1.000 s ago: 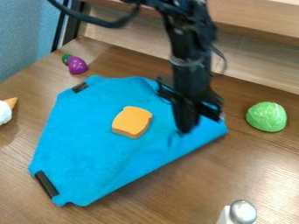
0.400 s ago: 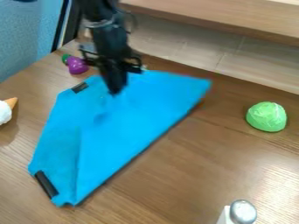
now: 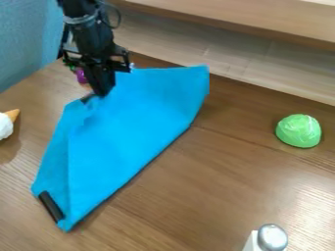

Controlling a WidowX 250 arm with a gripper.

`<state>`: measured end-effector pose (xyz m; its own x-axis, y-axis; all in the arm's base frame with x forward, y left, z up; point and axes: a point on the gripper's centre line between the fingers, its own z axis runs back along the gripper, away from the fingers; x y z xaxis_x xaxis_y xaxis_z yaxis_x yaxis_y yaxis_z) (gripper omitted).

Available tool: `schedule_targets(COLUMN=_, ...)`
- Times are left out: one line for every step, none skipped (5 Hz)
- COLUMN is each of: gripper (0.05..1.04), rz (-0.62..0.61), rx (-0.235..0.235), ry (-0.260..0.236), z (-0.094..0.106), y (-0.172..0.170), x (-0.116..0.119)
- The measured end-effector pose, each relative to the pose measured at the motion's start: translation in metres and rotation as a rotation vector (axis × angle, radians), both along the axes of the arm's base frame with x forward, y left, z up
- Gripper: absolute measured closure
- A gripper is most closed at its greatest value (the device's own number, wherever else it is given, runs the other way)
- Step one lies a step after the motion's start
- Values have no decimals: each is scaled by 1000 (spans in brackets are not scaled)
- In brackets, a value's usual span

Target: Fold the cloth from bottom right to top left

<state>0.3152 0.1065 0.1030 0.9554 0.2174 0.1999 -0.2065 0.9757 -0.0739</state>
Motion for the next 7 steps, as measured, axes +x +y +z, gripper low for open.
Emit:
schedule_targets(gripper=1008, rz=-10, rx=3, ry=41, z=-16, y=6, x=-1)
schedule_targets(gripper=843, rz=-17, rx=37, ry=80, z=-26, y=15, x=2)
schedule_targets(gripper=595, rz=-6, rx=64, ry=85, z=-27, y=19, x=1)
schedule_targets(gripper=268, rz=12, rx=104, ry=90, z=-27, y=16, x=4)
schedule_targets(gripper=83, rz=-2, rx=86, ry=118, z=-26, y=3, x=2)
schedule_targets(gripper=83, rz=-14, rx=36, ry=84, z=-15, y=-6, x=5)
schedule_targets(gripper=84, rz=-84, rx=20, ry=58, z=-6, y=-34, x=19)
